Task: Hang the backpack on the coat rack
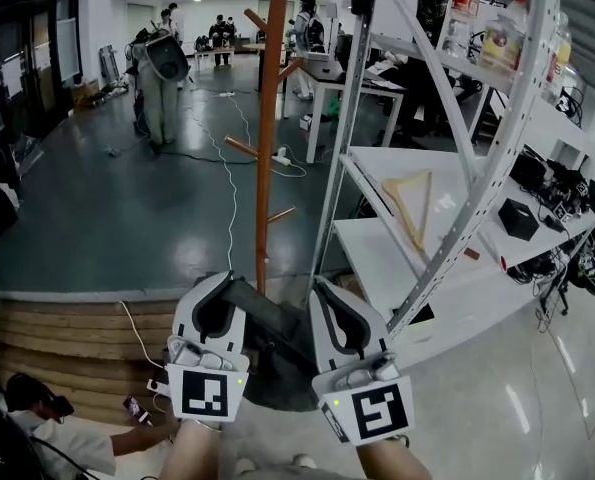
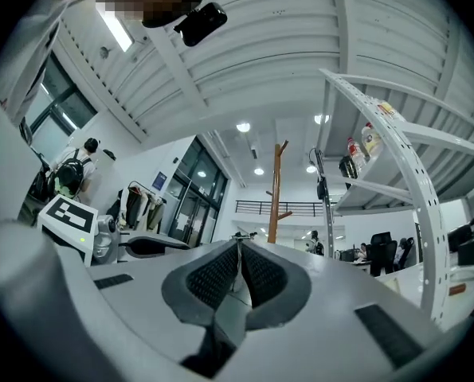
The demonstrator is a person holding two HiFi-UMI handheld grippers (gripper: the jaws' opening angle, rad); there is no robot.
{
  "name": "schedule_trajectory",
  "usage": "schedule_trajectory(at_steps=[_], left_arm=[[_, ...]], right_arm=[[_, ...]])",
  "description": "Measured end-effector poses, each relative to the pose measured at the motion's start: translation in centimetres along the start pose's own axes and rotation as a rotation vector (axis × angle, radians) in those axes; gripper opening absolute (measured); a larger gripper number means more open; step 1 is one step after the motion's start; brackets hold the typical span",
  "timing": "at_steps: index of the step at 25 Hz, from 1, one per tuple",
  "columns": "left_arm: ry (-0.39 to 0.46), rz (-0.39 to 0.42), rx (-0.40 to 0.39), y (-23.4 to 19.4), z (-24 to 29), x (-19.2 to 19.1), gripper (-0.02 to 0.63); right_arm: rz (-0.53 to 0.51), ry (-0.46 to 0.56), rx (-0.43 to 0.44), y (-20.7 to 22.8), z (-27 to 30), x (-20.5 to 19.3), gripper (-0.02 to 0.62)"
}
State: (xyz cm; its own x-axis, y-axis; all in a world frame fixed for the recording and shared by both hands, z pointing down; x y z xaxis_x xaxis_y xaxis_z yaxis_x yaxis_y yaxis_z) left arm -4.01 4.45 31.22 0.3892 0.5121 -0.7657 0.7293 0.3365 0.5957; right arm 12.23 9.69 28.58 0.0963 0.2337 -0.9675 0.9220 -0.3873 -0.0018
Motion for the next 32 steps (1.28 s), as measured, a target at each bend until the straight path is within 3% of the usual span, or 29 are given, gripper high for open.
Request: schedule_trajectory(at_steps=[7, 12, 15, 17, 18, 21, 24, 26, 32], left_arm=[[0.005, -0.082, -0.032, -3.1, 1.6, 1.5, 0.051], [0.011, -0.011, -0.044, -6.8, 4.8, 2.4, 0.051], [0.032, 0.062, -0.057, -8.6, 7.4, 2.3, 0.051], [0.023, 0.106, -0.062, -9.5, 8.8, 1.7, 0.051], [0.011, 0.134, -0.065, -9.8, 9.5, 1.3, 0.051], [-0.031, 0.251, -0.063, -10.5, 11.5, 0.3, 0.051], [-0.048, 0.333, -0.040, -10.5, 13.1, -1.1, 0.049], [-0.054, 0.327, -0.029, -11.1, 14.1, -2.5, 0.049], [-0.050, 0.319, -0.081, -12.5, 17.5, -5.7, 0.049]], right_arm=[[-0.198, 0.068, 0.046, 1.3, -2.1, 1.7, 0.026], [-0.212, 0.039, 0.111, 3.9, -1.4, 3.0, 0.028], [-0.218, 0.039, 0.203, 4.4, 0.6, 4.2, 0.037], [-0.238, 0.031, 0.271, 4.1, 3.0, 5.0, 0.184], [-0.246, 0.024, 0.294, 3.8, 4.5, 5.4, 0.184], [-0.284, -0.110, 0.270, 2.4, 9.7, 4.8, 0.184], [-0.481, -0.140, 0.251, 0.4, 15.8, 3.2, 0.184], [-0.583, -0.175, 0.237, -0.2, 18.8, 1.9, 0.184], [-0.664, -0.364, 0.244, 0.5, 23.9, 0.5, 0.184]])
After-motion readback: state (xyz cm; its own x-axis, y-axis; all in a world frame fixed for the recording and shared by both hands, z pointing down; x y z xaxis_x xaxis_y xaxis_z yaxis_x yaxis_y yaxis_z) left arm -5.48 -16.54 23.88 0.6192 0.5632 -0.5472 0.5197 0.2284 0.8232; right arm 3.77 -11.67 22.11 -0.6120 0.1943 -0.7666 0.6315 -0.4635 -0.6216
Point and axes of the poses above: the fingertips, and each gripper's own axes: z forward along the fingers, y to its right, x out of its top, the point moved 8 cm from there along -z, backward along the fingers, and after that the axes turned 11 degrees about z, right-handed, at the moved point
